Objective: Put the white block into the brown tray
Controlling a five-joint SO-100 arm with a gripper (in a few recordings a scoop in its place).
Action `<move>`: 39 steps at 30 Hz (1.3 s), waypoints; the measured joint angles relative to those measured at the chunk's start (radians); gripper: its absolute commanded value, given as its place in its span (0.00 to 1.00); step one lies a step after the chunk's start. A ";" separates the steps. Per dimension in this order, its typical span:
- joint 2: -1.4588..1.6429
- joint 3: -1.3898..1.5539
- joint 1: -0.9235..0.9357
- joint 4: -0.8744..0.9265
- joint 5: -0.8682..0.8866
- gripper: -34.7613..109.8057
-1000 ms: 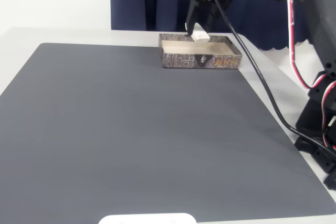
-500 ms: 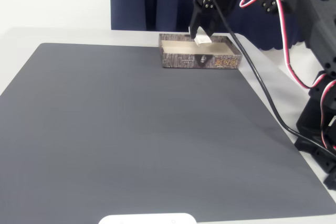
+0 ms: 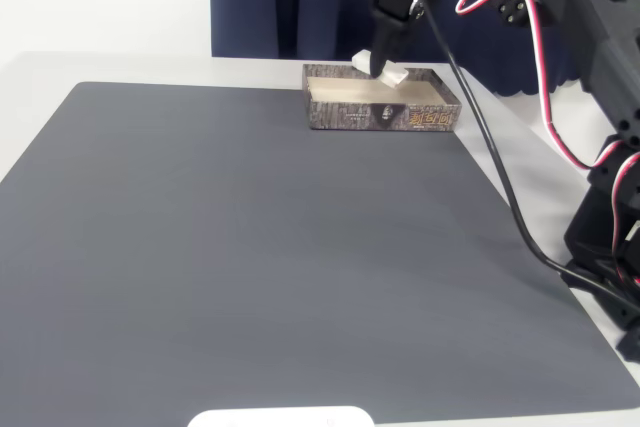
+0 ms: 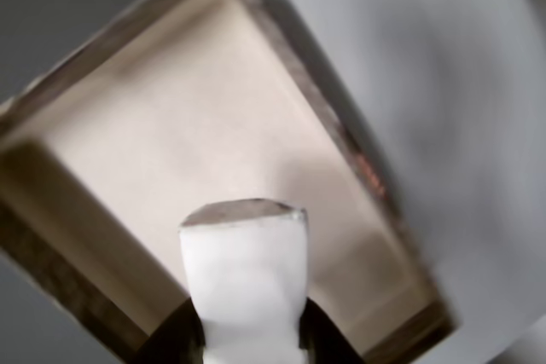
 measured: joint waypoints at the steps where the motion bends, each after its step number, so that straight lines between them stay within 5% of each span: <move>1: 0.000 -0.003 0.000 0.000 -0.046 0.24; 17: -0.009 -0.014 -0.020 0.000 -0.494 0.24; 39: -0.129 -0.052 -0.023 -0.032 -0.540 0.29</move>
